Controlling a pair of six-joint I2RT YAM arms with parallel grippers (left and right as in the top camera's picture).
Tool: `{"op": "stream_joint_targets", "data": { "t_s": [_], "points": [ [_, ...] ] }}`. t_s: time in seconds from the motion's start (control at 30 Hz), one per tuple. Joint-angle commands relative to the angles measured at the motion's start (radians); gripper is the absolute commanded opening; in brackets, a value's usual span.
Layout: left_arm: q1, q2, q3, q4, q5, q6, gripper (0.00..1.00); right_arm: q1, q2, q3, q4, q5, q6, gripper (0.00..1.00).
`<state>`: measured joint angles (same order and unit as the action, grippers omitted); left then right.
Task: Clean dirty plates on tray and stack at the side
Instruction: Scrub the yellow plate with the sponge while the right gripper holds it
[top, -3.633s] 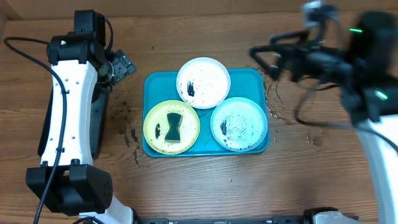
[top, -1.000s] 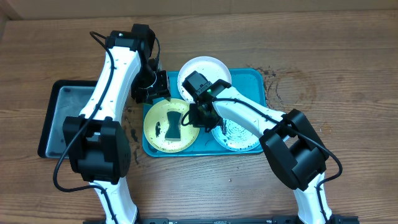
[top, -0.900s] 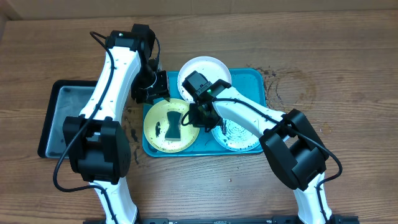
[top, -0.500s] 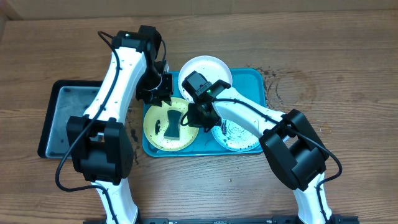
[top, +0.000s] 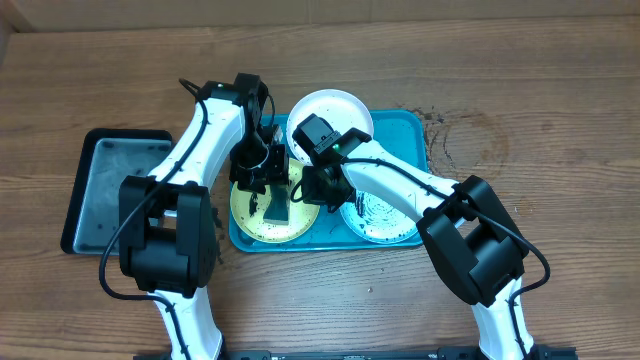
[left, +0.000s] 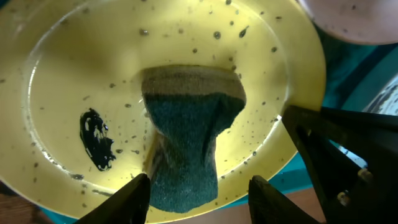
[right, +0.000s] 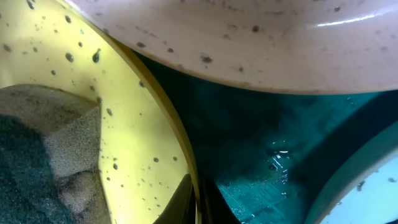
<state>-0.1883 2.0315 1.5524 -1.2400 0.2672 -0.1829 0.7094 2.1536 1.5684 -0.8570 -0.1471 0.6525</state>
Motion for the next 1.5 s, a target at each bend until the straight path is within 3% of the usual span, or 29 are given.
{"op": "stream_joint_targets", "data": {
  "t_s": [0.0,0.23,0.5,0.63,0.67,0.7,0.8,1.0,1.1,1.33,1.43,1.47],
  "points": [
    [-0.007,0.008,-0.047,0.051,0.009,0.015,0.52,0.002,0.009,-0.013,0.0,0.023,0.009,0.04],
    [-0.009,0.009,-0.112,0.162,-0.041,0.001,0.51,0.002,0.009,-0.013,-0.005,0.023,0.009,0.04],
    [-0.01,0.009,-0.159,0.198,-0.03,0.004,0.4,0.002,0.009,-0.013,-0.003,0.023,0.006,0.04],
    [-0.01,0.009,-0.165,0.202,-0.046,0.0,0.18,0.002,0.009,-0.013,-0.005,0.023,0.006,0.04],
    [-0.01,0.009,-0.165,0.209,-0.073,-0.018,0.06,0.002,0.009,-0.013,-0.005,0.023,0.006,0.04],
    [-0.01,0.009,-0.165,0.213,-0.108,-0.045,0.04,0.002,0.009,-0.013,-0.005,0.023,0.006,0.04],
    [-0.008,0.009,-0.164,0.22,-0.276,-0.137,0.04,0.002,0.009,-0.013,-0.009,0.023,0.005,0.04],
    [-0.008,0.009,-0.164,0.222,-0.559,-0.151,0.04,0.002,0.009,-0.013,-0.011,0.024,0.002,0.04],
    [-0.008,0.008,-0.163,0.233,-0.631,-0.166,0.04,0.002,0.009,-0.013,-0.011,0.023,0.002,0.04],
    [-0.008,0.008,-0.068,0.178,-0.6,-0.161,0.04,0.002,0.009,-0.013,-0.012,0.023,0.002,0.04],
    [-0.008,0.008,0.016,0.125,-0.431,-0.11,0.04,0.002,0.009,-0.013,-0.011,0.023,0.003,0.04],
    [-0.008,0.006,0.051,0.117,-0.297,-0.047,0.04,0.002,0.009,-0.013,-0.011,0.023,0.003,0.04]
  ]
}}
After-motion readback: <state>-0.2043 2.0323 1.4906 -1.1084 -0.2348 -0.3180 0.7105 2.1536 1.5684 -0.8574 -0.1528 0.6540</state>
